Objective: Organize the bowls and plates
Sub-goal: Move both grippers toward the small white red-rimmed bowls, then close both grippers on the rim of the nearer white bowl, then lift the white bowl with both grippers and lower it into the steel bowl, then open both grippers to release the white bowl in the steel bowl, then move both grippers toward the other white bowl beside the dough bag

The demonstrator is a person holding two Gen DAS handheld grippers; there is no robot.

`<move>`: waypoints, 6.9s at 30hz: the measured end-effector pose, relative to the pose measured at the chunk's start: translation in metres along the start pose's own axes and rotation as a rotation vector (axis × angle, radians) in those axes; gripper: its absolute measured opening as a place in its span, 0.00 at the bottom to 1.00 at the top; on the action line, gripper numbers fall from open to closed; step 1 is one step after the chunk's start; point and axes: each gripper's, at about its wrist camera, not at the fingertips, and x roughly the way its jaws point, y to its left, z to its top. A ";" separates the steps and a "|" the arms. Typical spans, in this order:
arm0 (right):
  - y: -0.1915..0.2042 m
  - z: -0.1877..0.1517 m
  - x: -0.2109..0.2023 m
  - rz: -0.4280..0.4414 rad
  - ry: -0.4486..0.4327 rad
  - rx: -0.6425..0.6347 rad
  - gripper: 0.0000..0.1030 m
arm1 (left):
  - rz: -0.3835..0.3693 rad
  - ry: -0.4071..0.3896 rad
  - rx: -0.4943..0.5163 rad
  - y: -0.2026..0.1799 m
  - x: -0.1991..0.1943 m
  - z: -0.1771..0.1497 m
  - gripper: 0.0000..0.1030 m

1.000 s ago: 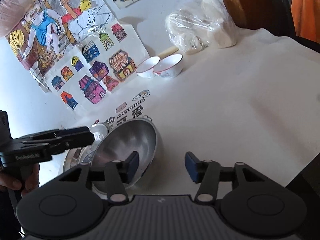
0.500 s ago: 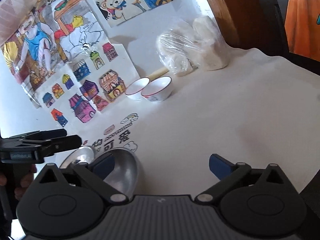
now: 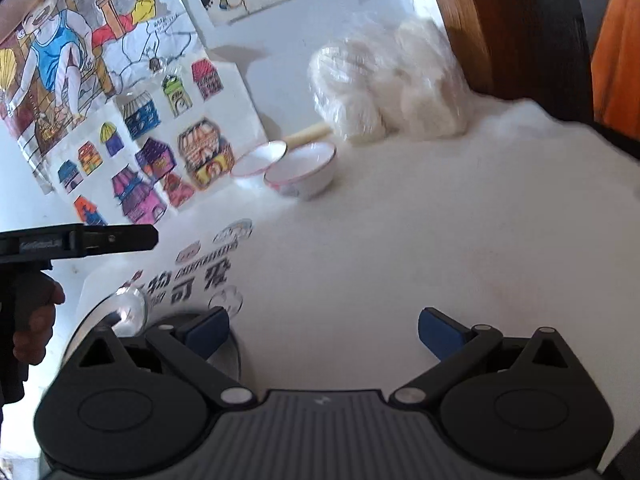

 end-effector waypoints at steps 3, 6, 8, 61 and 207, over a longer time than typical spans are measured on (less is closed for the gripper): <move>-0.001 0.015 0.006 -0.034 -0.039 -0.030 1.00 | 0.003 0.046 -0.102 0.011 0.020 0.003 0.99; -0.003 0.033 0.018 -0.072 -0.060 -0.058 1.00 | -0.010 0.079 -0.201 0.021 0.037 0.008 0.99; -0.002 0.045 0.029 -0.081 -0.063 -0.084 1.00 | -0.014 0.084 -0.248 0.024 0.047 0.013 0.99; -0.007 0.116 0.157 -0.003 0.025 -0.108 0.40 | -0.154 0.104 -0.324 -0.007 0.140 0.052 0.31; -0.005 -0.013 -0.013 0.140 -0.321 0.080 1.00 | -0.029 -0.357 -0.291 -0.003 -0.063 -0.080 0.99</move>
